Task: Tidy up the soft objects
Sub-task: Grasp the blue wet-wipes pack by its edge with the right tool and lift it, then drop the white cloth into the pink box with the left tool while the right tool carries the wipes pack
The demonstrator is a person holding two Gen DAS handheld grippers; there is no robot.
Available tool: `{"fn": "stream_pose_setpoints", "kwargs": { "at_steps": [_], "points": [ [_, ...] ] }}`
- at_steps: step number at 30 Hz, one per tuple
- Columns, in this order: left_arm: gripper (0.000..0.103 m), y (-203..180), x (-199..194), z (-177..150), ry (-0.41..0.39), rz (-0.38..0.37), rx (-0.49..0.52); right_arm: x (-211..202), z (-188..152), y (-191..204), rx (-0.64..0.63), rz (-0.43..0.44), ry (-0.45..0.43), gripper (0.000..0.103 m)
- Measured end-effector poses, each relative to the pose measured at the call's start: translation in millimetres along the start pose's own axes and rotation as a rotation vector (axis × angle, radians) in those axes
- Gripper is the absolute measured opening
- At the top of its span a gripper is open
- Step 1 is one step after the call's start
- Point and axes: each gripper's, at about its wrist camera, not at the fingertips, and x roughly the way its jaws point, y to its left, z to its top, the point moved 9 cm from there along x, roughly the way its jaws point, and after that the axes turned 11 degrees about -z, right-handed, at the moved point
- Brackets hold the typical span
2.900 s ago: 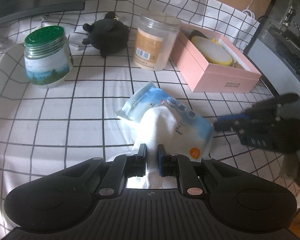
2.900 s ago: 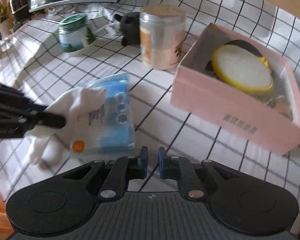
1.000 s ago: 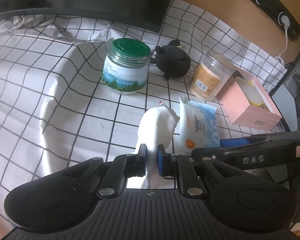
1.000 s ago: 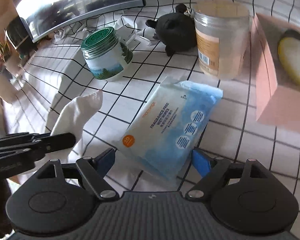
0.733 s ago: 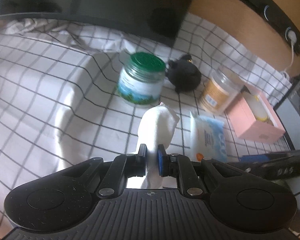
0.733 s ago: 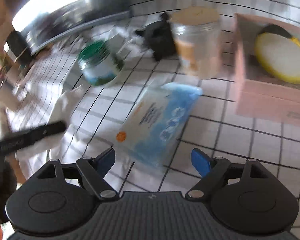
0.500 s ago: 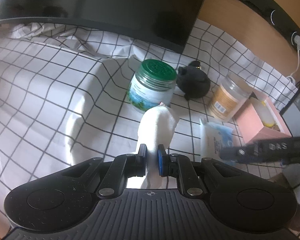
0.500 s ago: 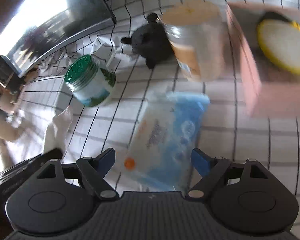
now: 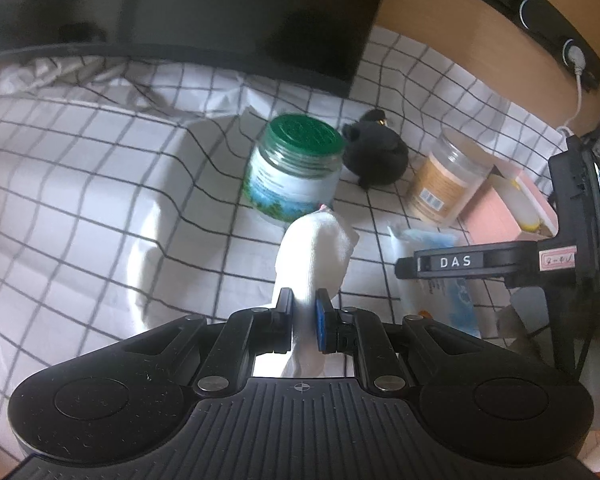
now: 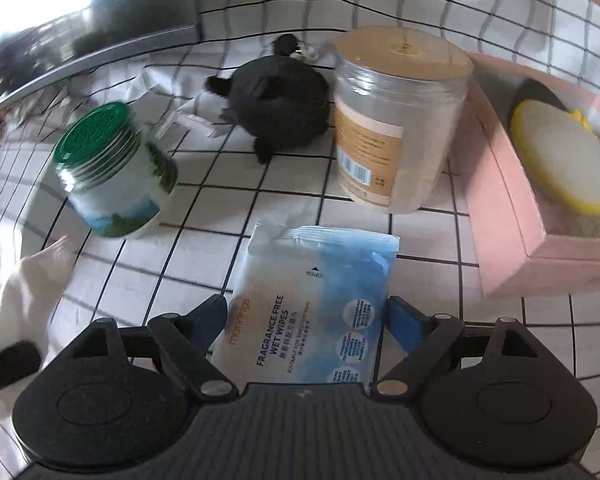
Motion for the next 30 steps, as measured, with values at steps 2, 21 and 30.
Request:
{"fn": "stream_pose_setpoints", "kwargs": {
  "at_steps": [2, 21, 30],
  "points": [
    [0.014, -5.2, 4.0, -0.2, 0.008, -0.018, 0.017, -3.8, -2.5, 2.6, -0.039, 0.025, -0.005, 0.081],
    [0.014, -160.7, 53.1, -31.9, 0.228, -0.385, 0.202, -137.5, -34.8, -162.6, 0.016, 0.007, -0.166, 0.076],
    [0.014, -250.4, 73.5, 37.5, 0.156, -0.458, 0.304, -160.8, -52.2, -255.0, 0.129, -0.086, -0.245, 0.076]
  ]
}}
